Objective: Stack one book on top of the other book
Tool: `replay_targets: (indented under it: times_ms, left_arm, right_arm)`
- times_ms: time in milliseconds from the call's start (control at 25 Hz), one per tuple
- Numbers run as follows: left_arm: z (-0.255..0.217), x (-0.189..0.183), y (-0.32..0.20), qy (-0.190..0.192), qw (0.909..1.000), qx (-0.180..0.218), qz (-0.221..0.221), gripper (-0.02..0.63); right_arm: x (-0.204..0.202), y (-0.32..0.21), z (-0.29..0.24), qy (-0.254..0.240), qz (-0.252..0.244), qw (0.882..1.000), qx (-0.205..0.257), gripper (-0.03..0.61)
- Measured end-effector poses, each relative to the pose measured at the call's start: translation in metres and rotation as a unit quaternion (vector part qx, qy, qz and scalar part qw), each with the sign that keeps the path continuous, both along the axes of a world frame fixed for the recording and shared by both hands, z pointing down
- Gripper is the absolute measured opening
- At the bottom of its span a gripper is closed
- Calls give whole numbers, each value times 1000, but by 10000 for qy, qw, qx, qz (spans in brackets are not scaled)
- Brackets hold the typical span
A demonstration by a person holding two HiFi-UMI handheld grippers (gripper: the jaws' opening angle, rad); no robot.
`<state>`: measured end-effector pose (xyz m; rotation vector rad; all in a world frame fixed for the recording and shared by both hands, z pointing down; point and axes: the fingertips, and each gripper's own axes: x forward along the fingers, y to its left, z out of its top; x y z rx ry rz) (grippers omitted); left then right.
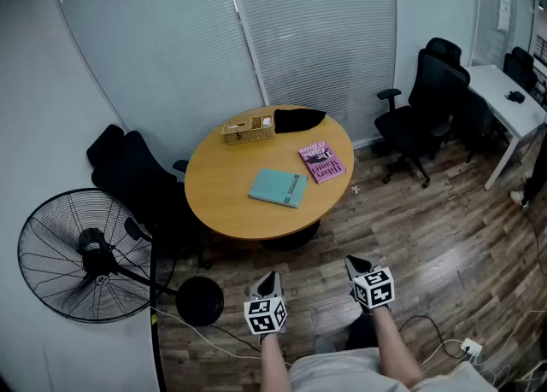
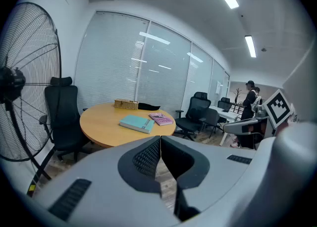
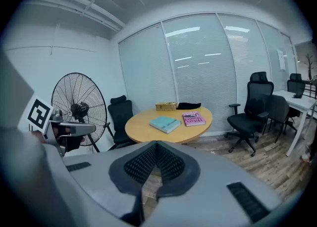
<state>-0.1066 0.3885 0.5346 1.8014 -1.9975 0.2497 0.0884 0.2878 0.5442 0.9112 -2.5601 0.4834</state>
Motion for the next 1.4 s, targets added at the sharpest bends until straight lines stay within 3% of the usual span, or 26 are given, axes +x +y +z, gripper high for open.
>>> replay_targets:
  times_ms: [240, 520, 720, 1400]
  left_arm:
    - [2, 5, -4, -921, 9948, -394, 203, 28]
    - [5, 8, -17, -678, 9970, -357, 146, 28]
    - [5, 28, -47, -134, 9997, -145, 155, 28]
    - [3, 19, -164, -232, 9987, -351, -270, 28]
  right_arm:
    - [2, -3, 2, 50, -11, 10000, 22, 20]
    - [7, -17, 4, -12, 156, 9999, 11, 20]
    - [22, -42, 7, -203, 382, 9990, -120, 20]
    - [19, -183, 6, -228, -77, 9994, -244, 21]
